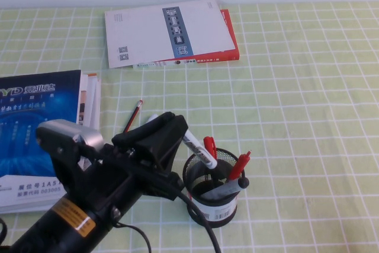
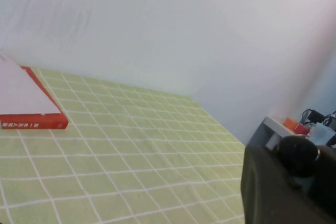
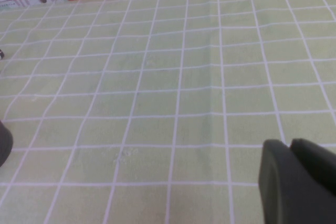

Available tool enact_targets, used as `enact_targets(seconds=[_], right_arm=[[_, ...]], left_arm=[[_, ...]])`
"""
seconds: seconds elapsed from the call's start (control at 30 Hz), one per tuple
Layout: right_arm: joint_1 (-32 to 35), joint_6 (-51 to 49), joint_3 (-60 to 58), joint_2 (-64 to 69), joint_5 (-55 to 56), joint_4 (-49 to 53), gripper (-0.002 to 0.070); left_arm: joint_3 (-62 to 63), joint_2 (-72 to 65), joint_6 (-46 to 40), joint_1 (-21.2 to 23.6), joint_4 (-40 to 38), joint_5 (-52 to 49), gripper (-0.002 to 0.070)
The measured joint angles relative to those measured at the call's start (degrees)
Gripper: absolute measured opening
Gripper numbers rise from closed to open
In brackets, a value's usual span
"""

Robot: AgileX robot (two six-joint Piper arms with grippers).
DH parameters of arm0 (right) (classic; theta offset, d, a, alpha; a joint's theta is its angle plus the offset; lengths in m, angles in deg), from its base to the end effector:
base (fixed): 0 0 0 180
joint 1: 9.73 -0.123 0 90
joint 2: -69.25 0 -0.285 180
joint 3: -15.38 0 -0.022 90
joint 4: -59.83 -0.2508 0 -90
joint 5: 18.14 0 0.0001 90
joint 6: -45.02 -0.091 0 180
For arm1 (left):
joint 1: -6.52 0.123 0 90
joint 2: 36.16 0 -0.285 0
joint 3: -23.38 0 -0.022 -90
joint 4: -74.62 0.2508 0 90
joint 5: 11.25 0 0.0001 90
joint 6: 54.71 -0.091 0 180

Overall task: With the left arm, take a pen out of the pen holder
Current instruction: Pick up the pen from the pen holder, then place the pen on the table

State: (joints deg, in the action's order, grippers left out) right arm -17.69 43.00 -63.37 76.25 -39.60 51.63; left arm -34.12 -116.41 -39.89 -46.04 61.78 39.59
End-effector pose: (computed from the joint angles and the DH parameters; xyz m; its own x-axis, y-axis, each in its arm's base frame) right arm 0.0513 0.0120 0.1716 -0.3171 0.1248 -0.9401 -0.1364 0.9750 0.1755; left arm 0.1500 -0.1701 0.2366 -0.2416 -0.3178 -0.9168 0.6334 0.6641 -0.3971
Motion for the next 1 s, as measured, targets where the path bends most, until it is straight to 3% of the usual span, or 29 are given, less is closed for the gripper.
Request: enact_targets(seconds=[0.43, 0.7, 1.0], right_arm=[[0.00, 0.00, 0.00, 0.00, 0.00, 0.00, -0.0014], [0.00, 0.00, 0.00, 0.00, 0.00, 0.00, -0.0014], [0.00, 0.00, 0.00, 0.00, 0.00, 0.00, -0.0014]], left_arm=[[0.96, 8.61, -3.12, 0.00, -0.10, -9.19, 0.0119], [15.47, 10.78, -11.04, 3.11, -0.10, -35.50, 0.0119], [25.43, 10.78, -18.47, 9.17, 0.67, -51.69, 0.0119]])
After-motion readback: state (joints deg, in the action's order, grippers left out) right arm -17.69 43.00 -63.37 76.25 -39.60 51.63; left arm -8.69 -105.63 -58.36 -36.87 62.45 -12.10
